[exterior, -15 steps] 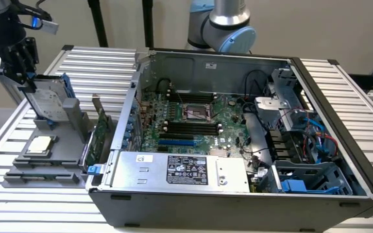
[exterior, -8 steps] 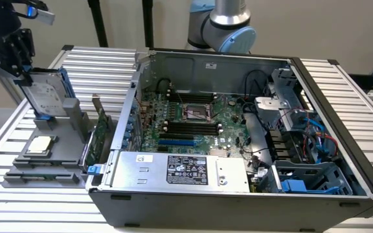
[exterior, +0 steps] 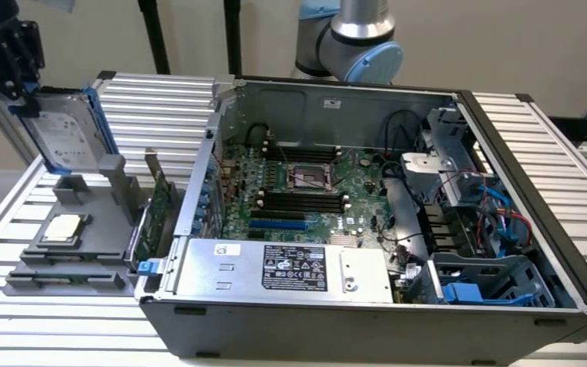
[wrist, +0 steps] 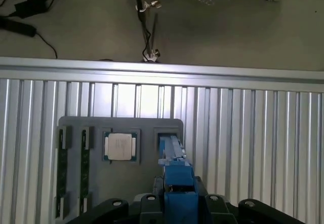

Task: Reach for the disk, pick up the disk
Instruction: 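Pick up the disk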

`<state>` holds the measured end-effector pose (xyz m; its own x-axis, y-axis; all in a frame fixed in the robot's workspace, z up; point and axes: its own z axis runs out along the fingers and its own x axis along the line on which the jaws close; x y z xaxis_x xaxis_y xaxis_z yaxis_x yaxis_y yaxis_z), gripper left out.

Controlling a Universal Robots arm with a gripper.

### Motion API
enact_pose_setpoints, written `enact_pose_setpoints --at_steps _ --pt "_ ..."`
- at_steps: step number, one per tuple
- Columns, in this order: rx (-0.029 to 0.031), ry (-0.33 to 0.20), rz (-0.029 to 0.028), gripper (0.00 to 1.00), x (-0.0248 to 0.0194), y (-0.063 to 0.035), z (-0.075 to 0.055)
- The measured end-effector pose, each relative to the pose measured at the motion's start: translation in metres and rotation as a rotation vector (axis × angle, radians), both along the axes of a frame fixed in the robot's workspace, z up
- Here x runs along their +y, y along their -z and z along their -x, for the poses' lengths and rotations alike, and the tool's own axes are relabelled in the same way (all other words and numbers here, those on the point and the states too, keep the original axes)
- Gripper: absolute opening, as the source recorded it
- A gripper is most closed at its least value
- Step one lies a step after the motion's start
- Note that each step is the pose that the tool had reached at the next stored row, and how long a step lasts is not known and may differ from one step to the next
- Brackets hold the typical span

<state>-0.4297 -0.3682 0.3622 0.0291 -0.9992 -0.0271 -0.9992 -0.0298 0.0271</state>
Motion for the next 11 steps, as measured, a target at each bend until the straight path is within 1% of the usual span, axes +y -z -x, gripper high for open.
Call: enact_pose_setpoints --at_steps 4,6,11 --pt "-0.0001 0.0 -0.0001 0.33 -0.0012 -0.0171 -0.002" --pt "0.0 0.0 -0.0003 0.33 -0.0022 -0.0259 -0.004" --pt "0.0001 -0.001 -0.0015 0.33 -0.0065 -0.0485 -0.019"
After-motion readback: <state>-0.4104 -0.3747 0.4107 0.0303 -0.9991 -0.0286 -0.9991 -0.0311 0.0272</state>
